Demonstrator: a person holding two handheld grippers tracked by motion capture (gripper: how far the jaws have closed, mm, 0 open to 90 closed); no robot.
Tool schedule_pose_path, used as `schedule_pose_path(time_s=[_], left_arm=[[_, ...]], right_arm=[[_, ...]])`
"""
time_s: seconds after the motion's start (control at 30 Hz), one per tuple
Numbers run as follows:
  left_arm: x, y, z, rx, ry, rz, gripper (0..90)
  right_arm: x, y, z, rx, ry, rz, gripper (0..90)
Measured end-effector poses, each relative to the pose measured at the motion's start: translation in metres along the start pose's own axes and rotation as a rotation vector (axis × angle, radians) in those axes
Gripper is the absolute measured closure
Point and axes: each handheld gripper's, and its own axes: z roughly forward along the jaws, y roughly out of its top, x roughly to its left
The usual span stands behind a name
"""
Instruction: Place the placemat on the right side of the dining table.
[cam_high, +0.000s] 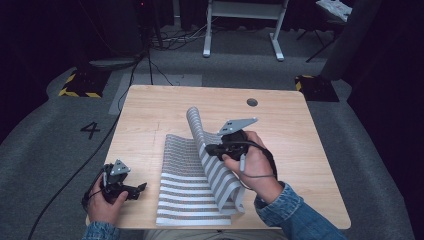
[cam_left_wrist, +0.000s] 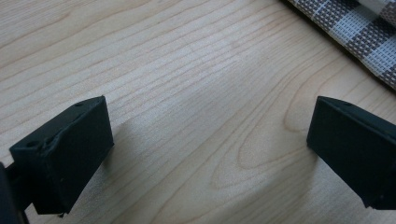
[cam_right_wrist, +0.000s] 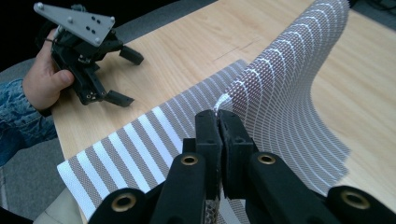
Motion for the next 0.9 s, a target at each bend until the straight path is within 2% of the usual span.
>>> schedule_pose_path(time_s=[0.2,0.3,0.53,0.73,0.77,0.83,0.9], left_arm=[[0.0,0.0,0.0,0.0,0.0,0.0,0.4],[0.0,0.0,0.0,0.0,0.0,0.0,0.4],[0.0,0.0,0.0,0.002,0.001,0.001,0.4],[0.0,0.0,0.0,0.004,0.001,0.003,0.4],[0.0,0.0,0.0,0.007,-0.007,0.004,0.4],[0.0,0.0,0.0,0.006,-0.006,0.004,0.4],[0.0,0.0,0.0,0.007,-0.006,0.003,0.4]], right_arm=[[-0.019,-0.002,-0.033,-0.031,-0.056,0.005,88.1],[-0.028,-0.003,-0.047,-0.044,-0.066,0.031,88.2],[-0.052,-0.003,-0.079,-0.076,-0.112,0.046,88.3],[-0.074,-0.005,-0.1,-0.089,-0.167,0.05,88.4],[-0.083,-0.005,-0.106,-0.091,-0.188,0.059,88.4],[-0.086,-0.006,-0.108,-0.095,-0.197,0.064,88.4],[-0.096,-0.008,-0.113,-0.094,-0.227,0.068,88.4]])
